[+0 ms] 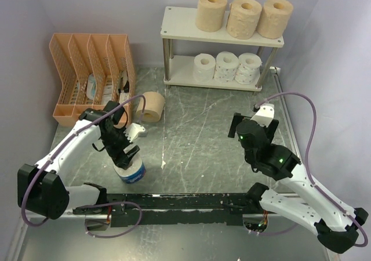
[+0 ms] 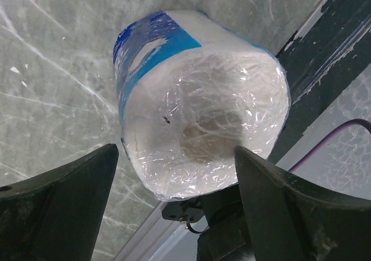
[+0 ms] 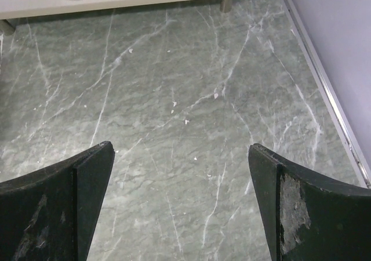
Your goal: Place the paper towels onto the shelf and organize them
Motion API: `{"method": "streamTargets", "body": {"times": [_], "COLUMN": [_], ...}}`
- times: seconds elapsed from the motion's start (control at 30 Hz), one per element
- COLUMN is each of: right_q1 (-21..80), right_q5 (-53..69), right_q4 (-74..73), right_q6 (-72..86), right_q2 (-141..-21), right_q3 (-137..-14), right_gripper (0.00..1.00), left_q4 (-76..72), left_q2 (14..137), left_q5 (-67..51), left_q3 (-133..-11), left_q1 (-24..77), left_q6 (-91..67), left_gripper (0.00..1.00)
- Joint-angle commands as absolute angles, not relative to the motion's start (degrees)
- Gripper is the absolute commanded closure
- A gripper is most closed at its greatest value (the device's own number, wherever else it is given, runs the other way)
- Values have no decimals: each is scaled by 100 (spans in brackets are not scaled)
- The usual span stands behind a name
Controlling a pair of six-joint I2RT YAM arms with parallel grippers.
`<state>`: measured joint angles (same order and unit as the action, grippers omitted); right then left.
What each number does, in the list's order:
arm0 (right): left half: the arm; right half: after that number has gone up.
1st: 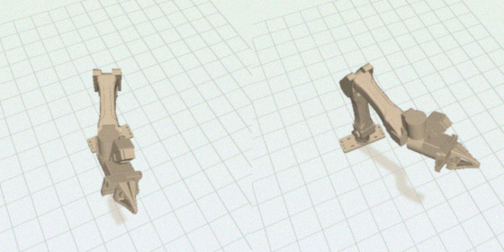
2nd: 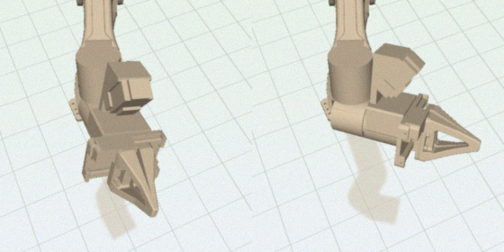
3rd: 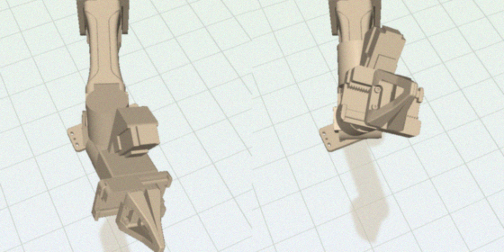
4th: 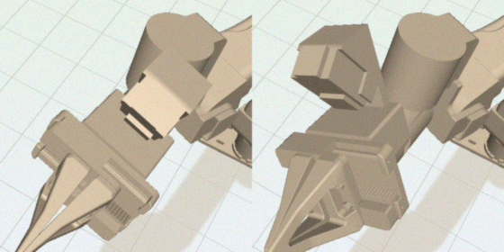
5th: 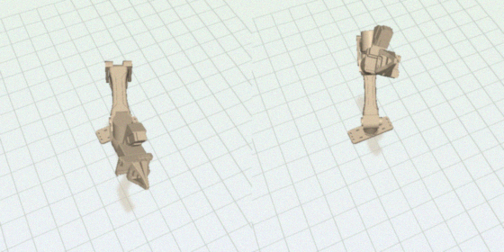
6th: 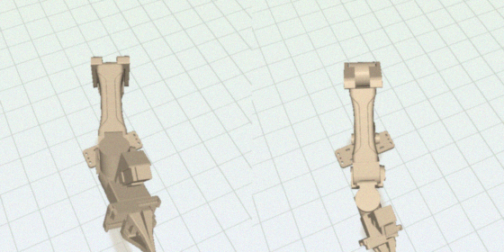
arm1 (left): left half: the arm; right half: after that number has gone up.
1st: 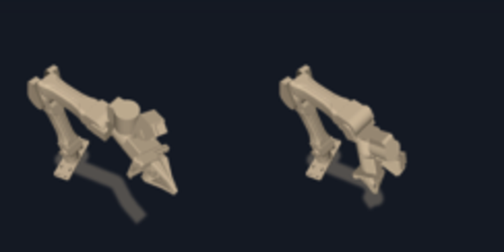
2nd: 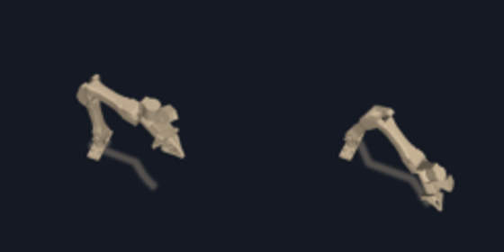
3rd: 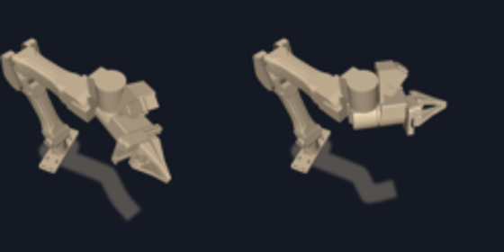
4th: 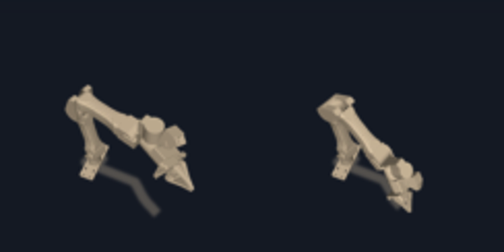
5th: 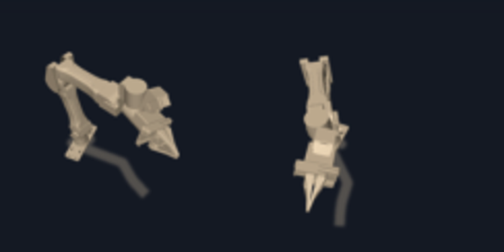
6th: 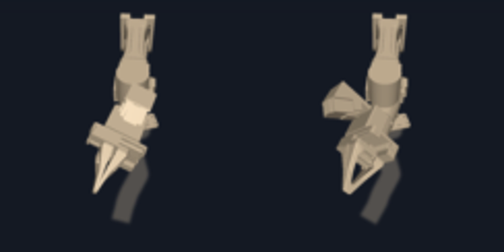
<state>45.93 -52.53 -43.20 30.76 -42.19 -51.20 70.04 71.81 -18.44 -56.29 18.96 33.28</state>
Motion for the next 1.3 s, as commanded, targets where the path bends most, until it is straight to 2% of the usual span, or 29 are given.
{"method": "streamTargets", "body": {"times": [0.0,0.17,0.23,0.33,0.43,0.47,0.5,0.53,0.67,0.8,1.0,1.1,1.27], "right_q1": [4587,4596,4594,4590,4585,4592,4588,4589,4589,4588,4590,4593,4593], "right_q5": [-5404,-5380,-5351,-5335,-5327,-5331,-5334,-5328,-5337,-5371,-5451,-5500,-5578], "right_q4": [-4454,-4449,-4427,-4444,-4428,-4420,-4411,-4410,-4380,-4378,-4396,-4418,-4494], "right_q6": [3271,3307,3298,3315,3311,3310,3312,3308,3284,3295,3314,3341,3399], "right_q2": [-4224,-4327,-4346,-4344,-4296,-4286,-4270,-4263,-4263,-4303,-4355,-4383,-4366], "right_q3": [-5050,-5043,-5044,-5044,-5035,-5029,-5025,-5027,-5010,-4998,-4992,-4999,-5026], "right_gripper": [0,0,0,0,0,0,0,0,0,0,0,0,0], "left_q4": [6931,7115,7169,7247,7273,7304,7387,7461,7788,7543,6542,5582,3434], "left_q2": [7130,7391,7477,7566,7626,7655,7698,7752,7746,7361,7035,6560,5670], "left_q5": [-2362,-2582,-2618,-2647,-2631,-2628,-2632,-2616,-2537,-2197,-1378,-882,-1333], "left_q3": [-5689,-5720,-5730,-5769,-5757,-5768,-5818,-5885,-6501,-7629,-9324,-8893,-7278], "left_q1": [1671,1439,1417,1415,1415,1417,1415,1419,1415,1415,1424,1424,1543], "left_q6": [3783,3988,4029,4047,4054,4059,4070,4051,3934,2899,-48,-1643,-4138], "left_gripper": [6,4,20,50,64,72,86,92,93,93,93,93,93]}}
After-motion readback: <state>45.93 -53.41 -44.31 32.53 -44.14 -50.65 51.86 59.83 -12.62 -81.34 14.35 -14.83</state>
